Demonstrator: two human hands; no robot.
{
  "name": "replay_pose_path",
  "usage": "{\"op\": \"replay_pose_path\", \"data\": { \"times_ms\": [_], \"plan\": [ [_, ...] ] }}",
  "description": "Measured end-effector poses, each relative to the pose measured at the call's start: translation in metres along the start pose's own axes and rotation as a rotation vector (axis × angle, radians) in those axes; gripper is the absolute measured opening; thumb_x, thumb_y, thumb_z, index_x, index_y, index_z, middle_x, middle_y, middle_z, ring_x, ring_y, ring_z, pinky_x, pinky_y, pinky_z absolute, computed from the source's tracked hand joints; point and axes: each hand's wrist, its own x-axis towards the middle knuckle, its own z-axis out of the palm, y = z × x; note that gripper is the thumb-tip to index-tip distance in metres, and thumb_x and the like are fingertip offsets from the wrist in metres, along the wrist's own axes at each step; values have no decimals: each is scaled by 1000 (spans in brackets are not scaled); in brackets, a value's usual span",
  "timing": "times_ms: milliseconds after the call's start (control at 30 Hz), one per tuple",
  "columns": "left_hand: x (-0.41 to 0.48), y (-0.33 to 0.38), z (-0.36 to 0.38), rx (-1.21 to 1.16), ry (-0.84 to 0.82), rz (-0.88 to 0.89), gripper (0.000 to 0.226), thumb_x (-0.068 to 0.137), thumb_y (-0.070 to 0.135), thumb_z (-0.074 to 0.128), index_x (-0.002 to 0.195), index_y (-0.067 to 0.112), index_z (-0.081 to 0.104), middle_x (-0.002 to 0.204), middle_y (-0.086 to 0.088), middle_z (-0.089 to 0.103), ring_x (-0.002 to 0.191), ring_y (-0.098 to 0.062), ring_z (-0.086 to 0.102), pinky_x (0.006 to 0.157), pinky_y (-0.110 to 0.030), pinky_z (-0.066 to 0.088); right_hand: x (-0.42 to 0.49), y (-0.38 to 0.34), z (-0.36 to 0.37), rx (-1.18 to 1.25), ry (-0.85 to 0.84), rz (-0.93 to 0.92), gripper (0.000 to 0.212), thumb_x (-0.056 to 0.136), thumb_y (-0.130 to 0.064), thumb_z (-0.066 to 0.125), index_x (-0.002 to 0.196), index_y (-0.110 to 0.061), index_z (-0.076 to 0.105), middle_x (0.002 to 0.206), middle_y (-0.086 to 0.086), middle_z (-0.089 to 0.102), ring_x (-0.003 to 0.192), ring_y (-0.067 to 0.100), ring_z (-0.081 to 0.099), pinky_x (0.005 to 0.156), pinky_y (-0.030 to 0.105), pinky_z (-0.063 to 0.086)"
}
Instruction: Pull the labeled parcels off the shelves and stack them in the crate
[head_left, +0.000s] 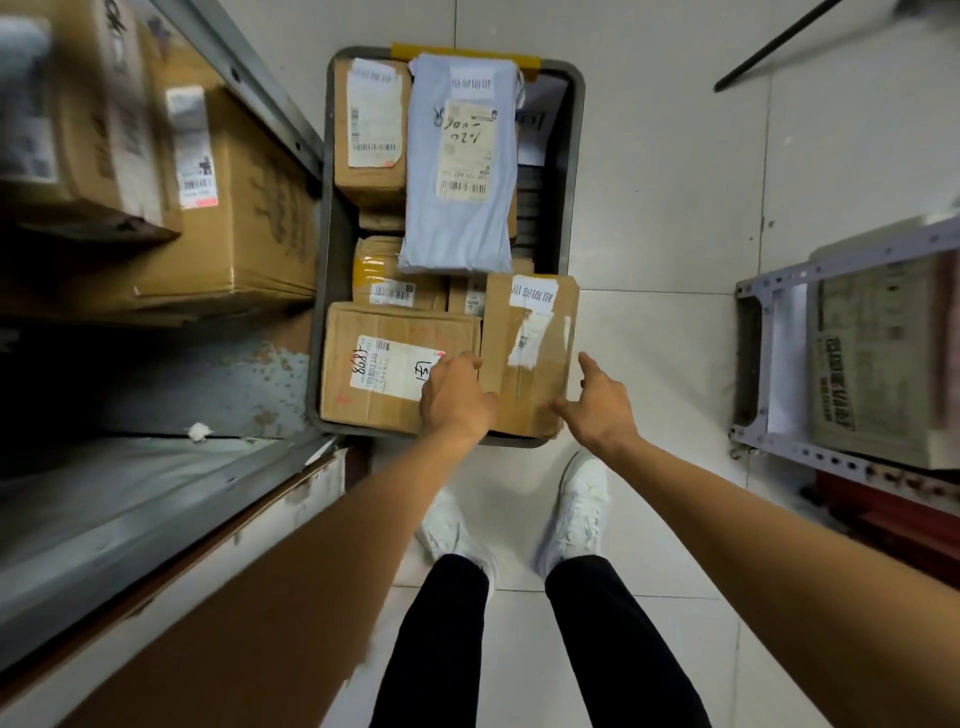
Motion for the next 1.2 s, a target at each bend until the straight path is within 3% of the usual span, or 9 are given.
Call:
{"op": "replay_pose_path", "data": {
  "times_ms": [133, 267, 533, 800, 933, 1100, 1200],
  "plan": [
    [-25, 29, -46, 54, 9, 48, 42, 85, 14, 70, 126, 15, 59, 122, -8, 61, 109, -27, 59, 89, -35, 50, -31, -32, -41, -118, -19, -61, 53, 97, -24, 55, 144, -8, 38, 139, 14, 53, 124, 32, 51, 98, 38, 44],
    [-62, 76, -106, 161, 5, 144, 42, 83, 15, 70, 124, 15, 60, 121, -7, 61, 110, -28, 59, 89, -36, 51, -76, -79, -103, -266, -33, -179, 48, 95, -33, 55, 137, -10, 47, 132, 14, 58, 118, 31, 55, 85, 31, 43],
    [-187, 229, -276, 543, 3, 458, 35, 78, 23, 73, 110, 10, 68, 108, -9, 67, 98, -27, 63, 84, -40, 55, -219, -206, -272, -553, -2, -376, 50, 94, -40, 57, 130, -4, 54, 131, 15, 58, 118, 32, 54, 90, 31, 43],
    [-330, 340, -411, 555, 191, 568, 32, 76, 25, 77, 105, 11, 71, 104, -9, 71, 93, -28, 66, 79, -39, 56, -378, -299, -424, -690, 224, -487, 58, 88, -41, 66, 130, -2, 54, 129, 18, 57, 116, 34, 54, 94, 40, 48],
    [-375, 365, -449, 543, 279, 623, 32, 74, 27, 76, 104, 15, 72, 105, -7, 71, 94, -26, 66, 84, -40, 56, -430, -316, -467, -697, 356, -544, 43, 87, -42, 67, 102, -3, 59, 103, 14, 59, 88, 30, 53, 73, 35, 45],
    [-413, 377, -468, 537, 349, 686, 34, 73, 30, 75, 105, 19, 72, 107, -5, 70, 96, -26, 65, 87, -40, 55, -469, -315, -484, -705, 434, -558, 46, 82, -43, 70, 104, -3, 62, 103, 15, 62, 91, 32, 57, 78, 38, 50],
    [-431, 370, -478, 542, 363, 660, 36, 73, 32, 74, 107, 20, 72, 107, -4, 69, 95, -26, 65, 87, -40, 55, -484, -321, -485, -720, 427, -569, 40, 79, -43, 72, 93, -6, 61, 90, 11, 61, 84, 31, 57, 73, 36, 49]
  ]
}}
